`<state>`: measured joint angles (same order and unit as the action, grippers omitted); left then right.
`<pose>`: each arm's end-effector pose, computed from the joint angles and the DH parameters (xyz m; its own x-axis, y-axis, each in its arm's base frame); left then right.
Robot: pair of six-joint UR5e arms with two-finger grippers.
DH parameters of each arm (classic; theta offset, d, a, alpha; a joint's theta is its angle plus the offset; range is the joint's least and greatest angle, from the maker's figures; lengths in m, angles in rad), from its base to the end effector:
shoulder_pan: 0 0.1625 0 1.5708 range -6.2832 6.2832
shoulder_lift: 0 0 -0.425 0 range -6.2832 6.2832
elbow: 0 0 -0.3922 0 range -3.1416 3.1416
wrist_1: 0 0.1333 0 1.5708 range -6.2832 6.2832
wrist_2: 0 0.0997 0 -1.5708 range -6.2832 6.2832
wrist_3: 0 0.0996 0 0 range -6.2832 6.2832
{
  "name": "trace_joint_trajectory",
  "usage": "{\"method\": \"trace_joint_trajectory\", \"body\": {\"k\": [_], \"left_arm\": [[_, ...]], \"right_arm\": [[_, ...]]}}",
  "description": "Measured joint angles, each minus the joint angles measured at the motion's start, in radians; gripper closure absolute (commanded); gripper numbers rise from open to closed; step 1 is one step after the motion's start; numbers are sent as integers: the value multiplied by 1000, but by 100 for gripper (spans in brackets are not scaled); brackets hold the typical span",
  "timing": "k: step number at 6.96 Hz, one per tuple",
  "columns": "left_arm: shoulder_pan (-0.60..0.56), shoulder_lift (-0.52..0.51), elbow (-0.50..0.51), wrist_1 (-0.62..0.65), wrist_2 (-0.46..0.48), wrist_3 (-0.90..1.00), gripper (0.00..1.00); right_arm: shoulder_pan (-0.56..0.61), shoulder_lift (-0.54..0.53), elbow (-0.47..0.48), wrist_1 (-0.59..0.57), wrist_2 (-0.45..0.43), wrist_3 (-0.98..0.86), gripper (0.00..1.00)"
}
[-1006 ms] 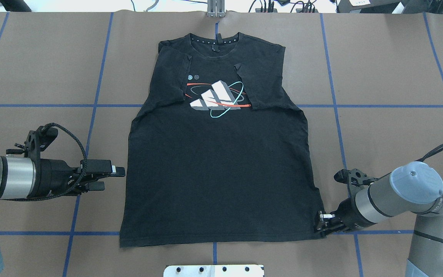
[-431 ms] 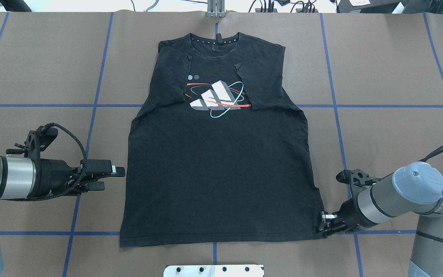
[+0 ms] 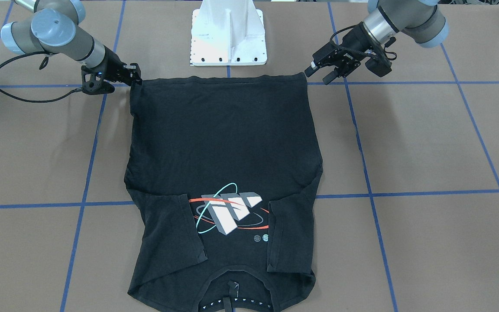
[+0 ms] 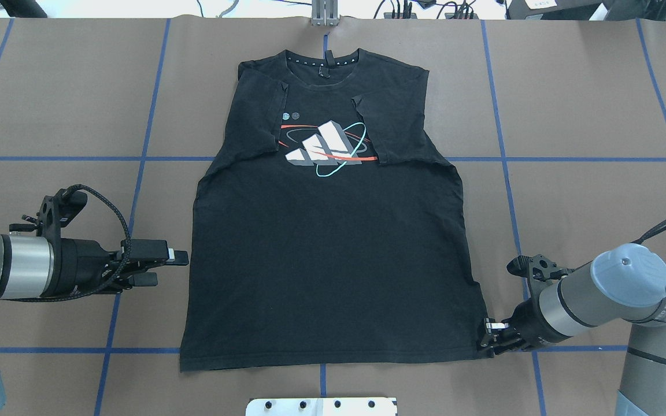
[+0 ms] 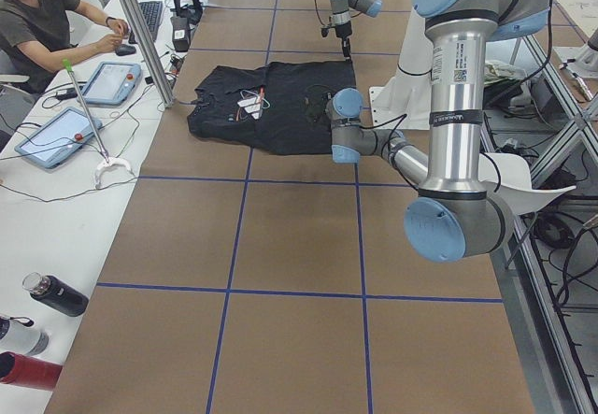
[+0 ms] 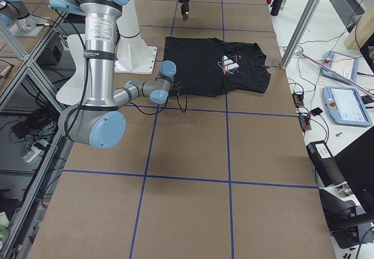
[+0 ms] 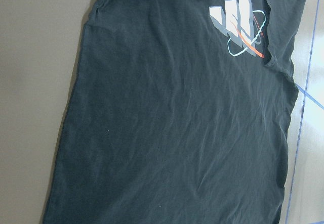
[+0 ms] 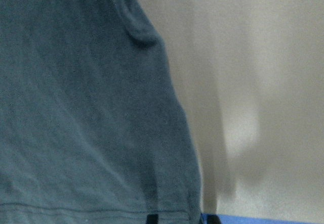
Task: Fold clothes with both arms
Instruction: 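Hold the right gripper at the hem corner while the left gripper waits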
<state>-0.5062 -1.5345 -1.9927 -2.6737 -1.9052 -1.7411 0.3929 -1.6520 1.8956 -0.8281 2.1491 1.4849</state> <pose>0.3447 -0.3061 0.3481 0.0417 -0.2062 -0.9776 0.1816 0.9637 -0.1955 -0.4047 -0.2531 0.4544 0.4992 0.1291 0.8568 0.1439 0.9627 -0.2289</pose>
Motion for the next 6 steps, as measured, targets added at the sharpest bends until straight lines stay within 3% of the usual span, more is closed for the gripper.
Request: {"method": "trace_joint_trajectory", "body": {"k": [2, 3, 5, 6], "left_arm": [[0, 0, -4, 0, 0, 0, 1], [0, 1, -5, 0, 0, 0, 1], [0, 1, -6, 0, 0, 0, 1], [0, 1, -6, 0, 0, 0, 1]], "right_arm": [[0, -3, -1, -1, 0, 0, 60], [0, -4, -1, -2, 0, 0, 70], [0, -7, -1, -4, 0, 0, 100], [0, -8, 0, -5, 0, 0, 100]]}}
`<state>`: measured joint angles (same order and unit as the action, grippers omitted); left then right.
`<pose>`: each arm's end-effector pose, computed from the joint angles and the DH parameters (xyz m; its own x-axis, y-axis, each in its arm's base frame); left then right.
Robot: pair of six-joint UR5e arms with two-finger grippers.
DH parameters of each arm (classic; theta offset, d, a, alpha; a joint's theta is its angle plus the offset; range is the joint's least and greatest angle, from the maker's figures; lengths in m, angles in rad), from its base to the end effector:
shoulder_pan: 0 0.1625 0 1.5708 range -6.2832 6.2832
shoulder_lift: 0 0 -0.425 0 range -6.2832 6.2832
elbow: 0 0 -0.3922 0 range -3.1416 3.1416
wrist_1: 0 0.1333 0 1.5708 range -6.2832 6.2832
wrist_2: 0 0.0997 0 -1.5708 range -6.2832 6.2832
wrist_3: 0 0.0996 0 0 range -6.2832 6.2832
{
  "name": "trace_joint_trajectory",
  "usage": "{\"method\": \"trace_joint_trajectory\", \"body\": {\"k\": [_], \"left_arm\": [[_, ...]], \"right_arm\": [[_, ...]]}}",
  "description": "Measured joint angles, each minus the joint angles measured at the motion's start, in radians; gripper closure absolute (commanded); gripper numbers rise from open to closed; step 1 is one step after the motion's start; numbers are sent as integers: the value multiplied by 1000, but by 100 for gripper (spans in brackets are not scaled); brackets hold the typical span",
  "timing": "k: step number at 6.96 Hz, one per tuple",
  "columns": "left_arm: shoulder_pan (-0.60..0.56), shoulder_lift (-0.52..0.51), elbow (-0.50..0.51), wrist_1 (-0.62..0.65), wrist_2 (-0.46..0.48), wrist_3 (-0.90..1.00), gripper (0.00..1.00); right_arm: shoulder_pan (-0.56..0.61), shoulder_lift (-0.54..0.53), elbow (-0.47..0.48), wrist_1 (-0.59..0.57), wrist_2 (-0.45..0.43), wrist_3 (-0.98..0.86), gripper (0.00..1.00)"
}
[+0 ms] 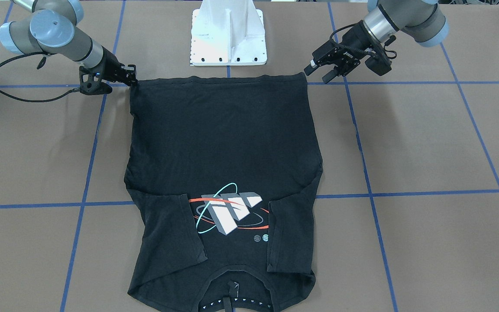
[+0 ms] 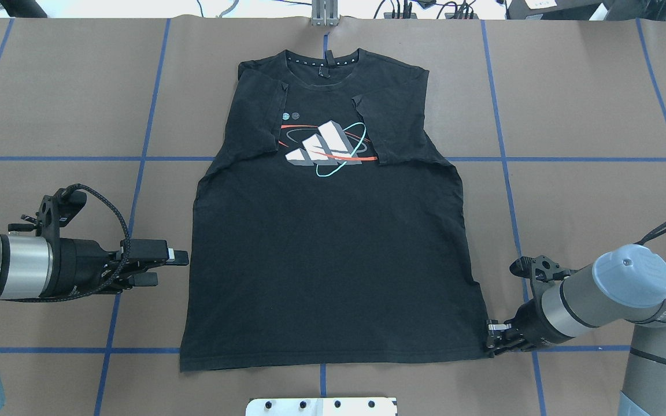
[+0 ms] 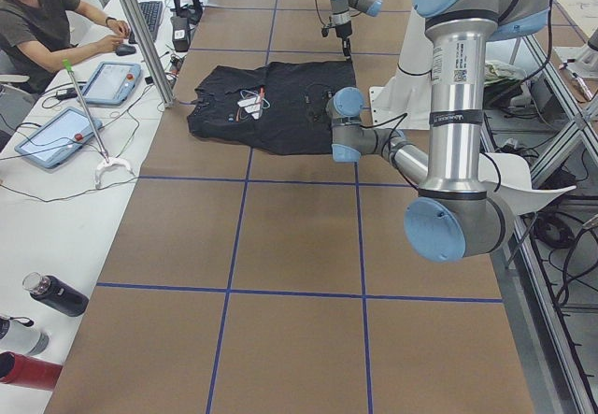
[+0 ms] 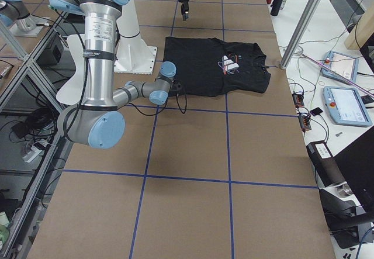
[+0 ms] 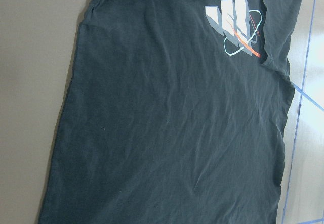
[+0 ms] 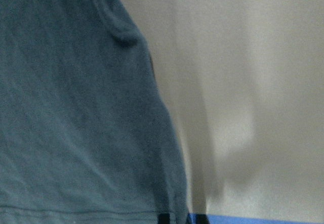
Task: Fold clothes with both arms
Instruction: 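Hold the right gripper at the hem corner while the left gripper waits, then move the left gripper down to the hem corner nearest it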
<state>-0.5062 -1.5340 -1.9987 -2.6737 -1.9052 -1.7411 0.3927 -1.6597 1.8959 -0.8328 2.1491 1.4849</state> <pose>0.3434 -0.3054 0.3455 0.0370 -0.2036 -0.9784 0.1807 0.9643 -0.1938 -0.4027 -0.2522 0.4584 0.5088 0.1330 0.8505 0.1415 0.9616 -0.2350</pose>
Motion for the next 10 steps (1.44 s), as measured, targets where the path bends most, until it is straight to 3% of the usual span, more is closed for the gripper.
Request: {"method": "trace_joint_trajectory", "body": {"k": [7, 10], "left_arm": [[45, 29, -4, 4, 2, -15, 1], [165, 43, -3, 11, 92, -62, 1]], "right_arm": [[-6, 1, 47, 8, -6, -1, 100], [-1, 13, 51, 12, 0, -1, 100]]}}
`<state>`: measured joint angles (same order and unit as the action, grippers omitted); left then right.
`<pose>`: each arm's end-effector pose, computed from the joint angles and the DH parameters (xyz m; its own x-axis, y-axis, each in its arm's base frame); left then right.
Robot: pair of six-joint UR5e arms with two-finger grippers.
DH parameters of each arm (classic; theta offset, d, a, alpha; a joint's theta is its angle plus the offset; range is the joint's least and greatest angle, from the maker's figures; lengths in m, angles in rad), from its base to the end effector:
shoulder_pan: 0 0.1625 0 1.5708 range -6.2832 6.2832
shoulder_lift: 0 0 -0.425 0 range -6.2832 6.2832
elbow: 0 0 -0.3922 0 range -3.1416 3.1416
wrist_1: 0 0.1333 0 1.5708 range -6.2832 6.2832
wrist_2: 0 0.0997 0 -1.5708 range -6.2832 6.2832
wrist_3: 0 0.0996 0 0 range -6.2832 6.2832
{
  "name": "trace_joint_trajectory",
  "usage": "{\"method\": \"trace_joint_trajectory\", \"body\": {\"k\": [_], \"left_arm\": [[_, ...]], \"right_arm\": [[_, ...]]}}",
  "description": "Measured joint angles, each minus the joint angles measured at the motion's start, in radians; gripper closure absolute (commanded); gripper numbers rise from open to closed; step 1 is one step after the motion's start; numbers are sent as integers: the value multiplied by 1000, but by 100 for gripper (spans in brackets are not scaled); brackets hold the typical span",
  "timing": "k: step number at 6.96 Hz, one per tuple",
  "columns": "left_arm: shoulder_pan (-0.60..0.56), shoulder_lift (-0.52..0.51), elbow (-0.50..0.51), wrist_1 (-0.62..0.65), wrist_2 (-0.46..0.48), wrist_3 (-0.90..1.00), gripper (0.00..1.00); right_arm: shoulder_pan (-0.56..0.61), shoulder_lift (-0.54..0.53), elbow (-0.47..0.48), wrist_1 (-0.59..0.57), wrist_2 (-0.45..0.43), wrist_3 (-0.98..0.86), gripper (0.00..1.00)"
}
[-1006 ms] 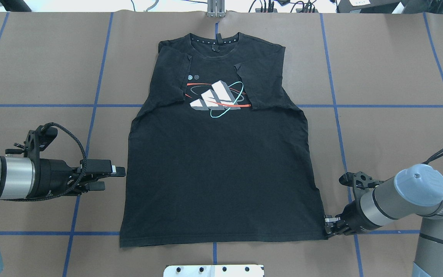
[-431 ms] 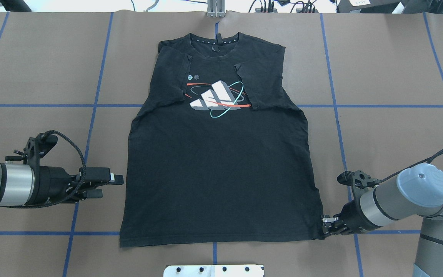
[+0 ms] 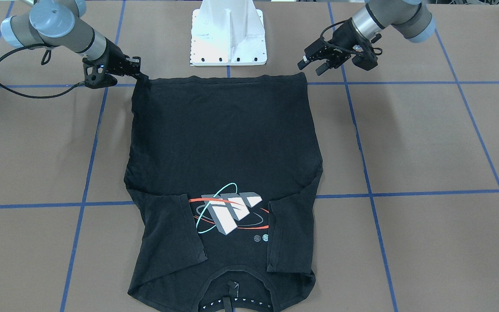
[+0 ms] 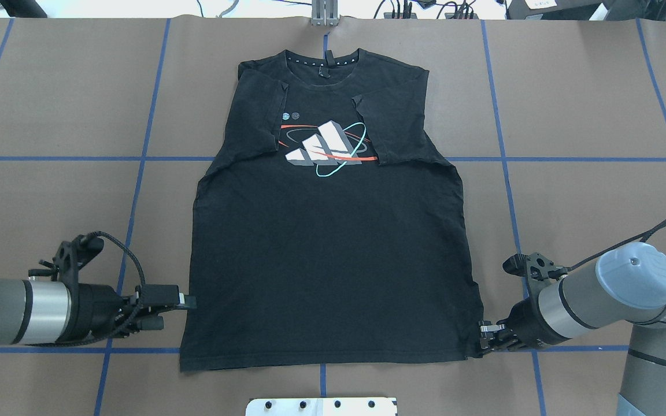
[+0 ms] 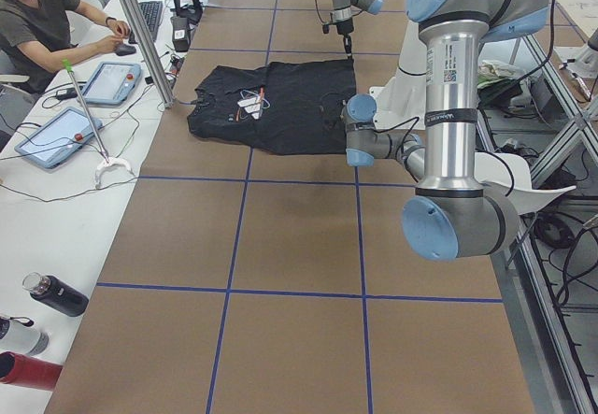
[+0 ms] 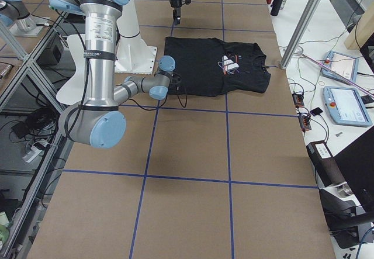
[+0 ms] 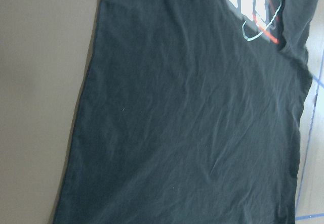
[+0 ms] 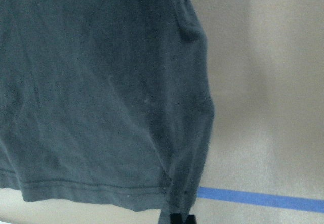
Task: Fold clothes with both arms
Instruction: 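Move the left gripper down to the hem corner nearest it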
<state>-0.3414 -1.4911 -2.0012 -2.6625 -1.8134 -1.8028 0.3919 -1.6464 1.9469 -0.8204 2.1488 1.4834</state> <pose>0.3809 -0.2514 0.3649 0.0943 -0.2704 -0.9581 0.1255 0.9580 -0.2580 -0.3991 -0.2503 0.4251 0.4471 0.1056 0.8882 0.1579 0.9681 -0.1946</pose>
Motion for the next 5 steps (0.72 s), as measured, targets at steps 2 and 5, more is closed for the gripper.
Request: {"method": "trace_joint_trajectory", "body": {"k": [2, 5], "left_arm": [[59, -2, 17, 27, 55, -19, 1], [98, -10, 64, 40, 95, -23, 1]], "right_arm": [[3, 2, 0, 21, 0, 0, 100], [10, 3, -2, 33, 2, 1, 100]]}}
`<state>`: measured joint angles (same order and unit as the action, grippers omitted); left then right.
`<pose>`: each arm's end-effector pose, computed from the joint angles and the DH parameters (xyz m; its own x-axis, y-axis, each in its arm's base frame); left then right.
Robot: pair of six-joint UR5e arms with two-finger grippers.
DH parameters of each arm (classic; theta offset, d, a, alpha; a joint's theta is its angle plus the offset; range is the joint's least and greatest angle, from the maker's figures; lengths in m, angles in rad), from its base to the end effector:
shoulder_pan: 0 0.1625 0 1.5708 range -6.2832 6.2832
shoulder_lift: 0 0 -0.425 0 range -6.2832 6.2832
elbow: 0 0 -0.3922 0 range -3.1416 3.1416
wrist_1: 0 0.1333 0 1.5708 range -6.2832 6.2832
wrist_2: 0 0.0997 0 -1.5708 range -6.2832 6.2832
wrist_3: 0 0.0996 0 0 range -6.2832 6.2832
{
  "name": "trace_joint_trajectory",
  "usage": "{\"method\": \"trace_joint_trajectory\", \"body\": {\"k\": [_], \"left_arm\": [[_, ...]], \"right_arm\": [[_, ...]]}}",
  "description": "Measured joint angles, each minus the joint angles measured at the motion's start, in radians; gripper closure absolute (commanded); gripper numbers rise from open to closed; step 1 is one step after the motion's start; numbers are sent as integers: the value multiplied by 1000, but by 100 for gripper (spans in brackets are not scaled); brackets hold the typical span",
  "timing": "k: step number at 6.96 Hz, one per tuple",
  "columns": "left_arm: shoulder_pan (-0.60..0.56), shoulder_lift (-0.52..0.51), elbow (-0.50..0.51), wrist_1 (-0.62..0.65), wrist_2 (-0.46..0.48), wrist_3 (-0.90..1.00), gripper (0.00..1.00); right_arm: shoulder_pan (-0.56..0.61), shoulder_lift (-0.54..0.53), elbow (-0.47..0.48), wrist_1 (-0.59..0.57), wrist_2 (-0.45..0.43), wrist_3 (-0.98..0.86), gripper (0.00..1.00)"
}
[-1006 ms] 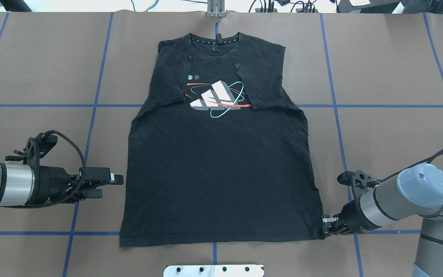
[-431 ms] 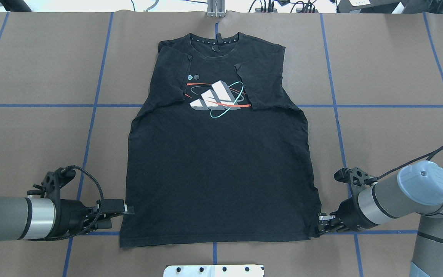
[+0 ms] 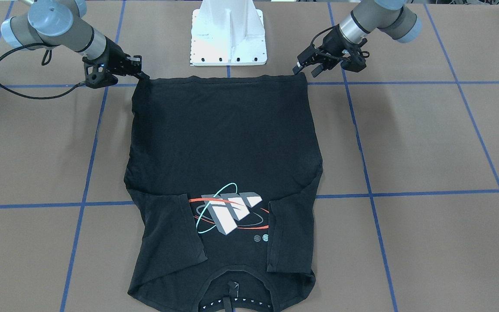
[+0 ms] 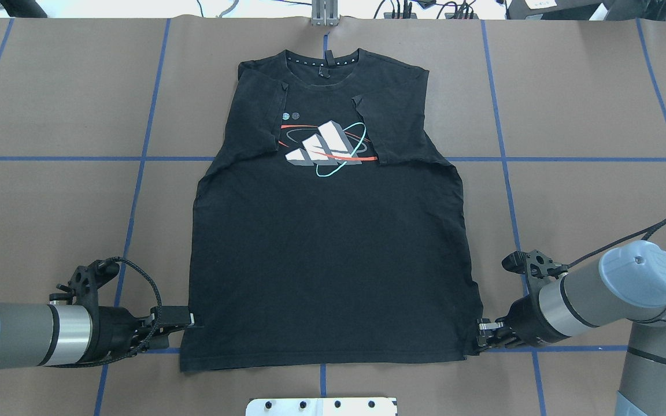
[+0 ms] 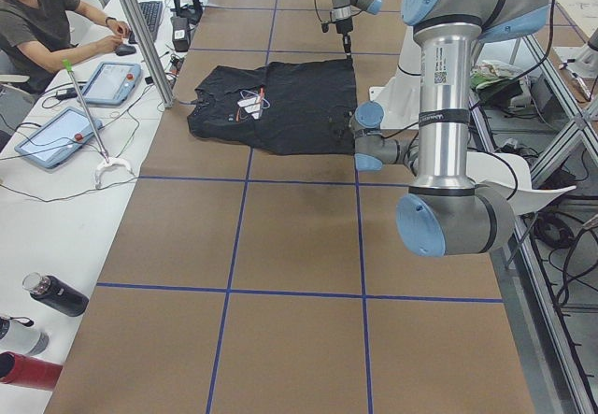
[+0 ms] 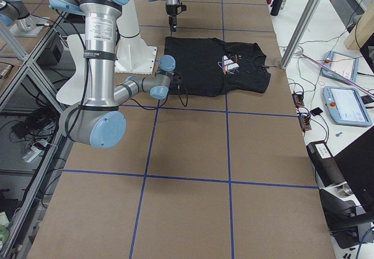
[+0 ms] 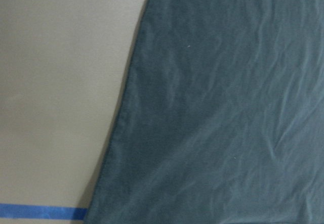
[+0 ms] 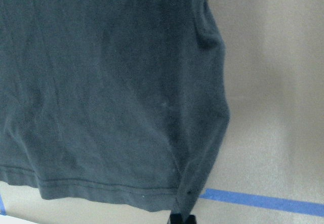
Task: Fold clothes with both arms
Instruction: 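Move the left gripper down to the hem corner nearest it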
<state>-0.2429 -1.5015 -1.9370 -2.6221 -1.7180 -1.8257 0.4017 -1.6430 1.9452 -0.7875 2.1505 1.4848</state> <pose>0.4216 -0.2267 0.3962 0.1824 -0.3022 -0.9357 0.1499 0.9490 -0.2773 -0.3963 -0.2539 0.4203 0.4176 0.0993 0.9032 0.1553 0.9716 -0.1786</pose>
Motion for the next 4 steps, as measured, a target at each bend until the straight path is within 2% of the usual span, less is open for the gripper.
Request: {"method": "trace_joint_trajectory", "body": {"k": [4], "left_arm": [[40, -29, 51, 1, 36, -1, 3]], "right_arm": [[44, 0, 0, 1, 50, -1, 100]]}}
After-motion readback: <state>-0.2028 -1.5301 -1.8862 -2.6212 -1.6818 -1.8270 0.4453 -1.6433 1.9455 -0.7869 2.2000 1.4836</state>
